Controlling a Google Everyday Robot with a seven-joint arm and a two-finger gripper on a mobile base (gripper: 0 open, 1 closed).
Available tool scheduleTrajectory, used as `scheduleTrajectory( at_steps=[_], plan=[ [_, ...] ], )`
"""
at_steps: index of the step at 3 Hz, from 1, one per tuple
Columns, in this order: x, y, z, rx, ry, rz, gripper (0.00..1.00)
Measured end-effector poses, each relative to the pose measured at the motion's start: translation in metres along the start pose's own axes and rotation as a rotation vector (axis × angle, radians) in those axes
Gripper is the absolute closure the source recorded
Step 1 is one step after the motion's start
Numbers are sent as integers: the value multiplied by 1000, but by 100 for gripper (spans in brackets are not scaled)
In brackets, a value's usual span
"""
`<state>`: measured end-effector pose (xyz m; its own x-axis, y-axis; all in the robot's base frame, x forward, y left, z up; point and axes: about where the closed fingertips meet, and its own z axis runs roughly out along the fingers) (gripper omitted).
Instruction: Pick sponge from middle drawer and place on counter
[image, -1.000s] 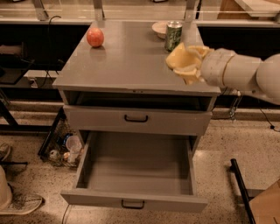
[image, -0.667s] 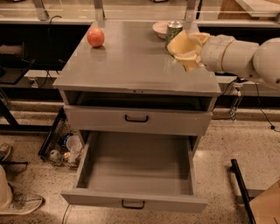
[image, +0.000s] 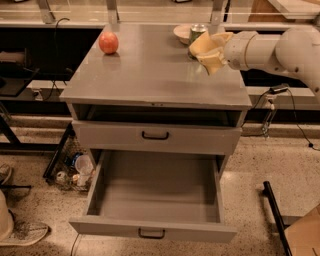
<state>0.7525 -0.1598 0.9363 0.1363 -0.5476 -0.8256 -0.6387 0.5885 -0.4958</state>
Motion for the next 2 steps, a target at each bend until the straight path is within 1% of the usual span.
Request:
scheduleTrajectory(
  at_steps=[1,2],
  plan=[
    [10,3,20,-67,37,29,83],
    [16,11,34,-128,56,40,60]
  ],
)
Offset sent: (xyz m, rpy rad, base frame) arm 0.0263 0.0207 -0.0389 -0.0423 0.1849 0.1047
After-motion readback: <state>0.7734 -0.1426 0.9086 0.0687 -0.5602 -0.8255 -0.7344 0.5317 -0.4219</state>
